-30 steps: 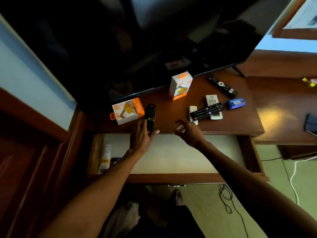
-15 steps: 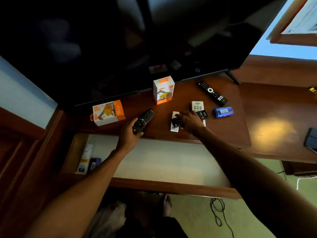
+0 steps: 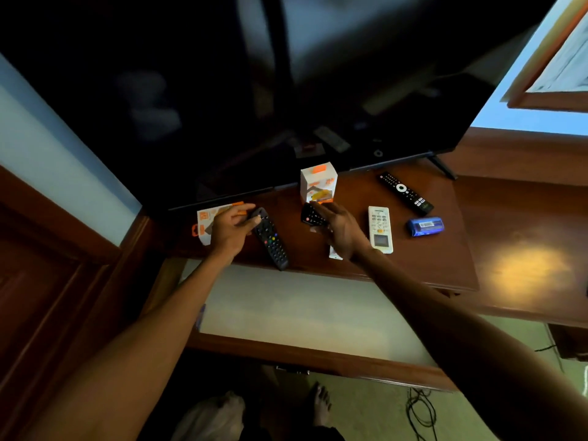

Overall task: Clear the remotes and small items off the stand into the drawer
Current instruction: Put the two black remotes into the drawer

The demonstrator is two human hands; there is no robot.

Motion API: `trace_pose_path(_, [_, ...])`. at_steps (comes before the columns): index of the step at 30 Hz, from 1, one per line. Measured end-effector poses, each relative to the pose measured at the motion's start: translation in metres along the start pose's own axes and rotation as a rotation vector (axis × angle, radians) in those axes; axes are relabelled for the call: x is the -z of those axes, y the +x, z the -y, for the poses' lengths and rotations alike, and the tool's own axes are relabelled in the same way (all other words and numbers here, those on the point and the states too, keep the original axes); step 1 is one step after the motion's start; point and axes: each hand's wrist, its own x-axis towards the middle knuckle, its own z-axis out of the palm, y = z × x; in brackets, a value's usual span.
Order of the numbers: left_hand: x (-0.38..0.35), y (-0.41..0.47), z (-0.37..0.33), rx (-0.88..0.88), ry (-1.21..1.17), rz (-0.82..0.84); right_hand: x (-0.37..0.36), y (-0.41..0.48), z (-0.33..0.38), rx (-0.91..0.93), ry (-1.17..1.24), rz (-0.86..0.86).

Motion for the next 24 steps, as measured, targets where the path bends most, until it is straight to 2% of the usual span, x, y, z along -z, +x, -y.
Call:
trace_pose_path(5, [0.051, -0.008, 0.001, 0.138, -0.119, 0.131, -0.024, 0.005, 0.064, 0.020, 0.126, 0.030])
trace_pose_path(10, [0.105, -0.028, 0.033, 0.199, -0.031, 0.194, -0.070, -0.009, 0.108, -0.002, 0.159, 0.104])
trace_pose_path(18, [0.136, -0.041, 0.110, 0.323, 0.005, 0.354, -0.149, -0.039, 0.126, -0.076, 0.149, 0.153])
trace_pose_path(24, [0.133, -0.035, 0.152, 0.379, 0.029, 0.332, -0.193, -0.048, 0.119, -0.192, 0.100, 0.232])
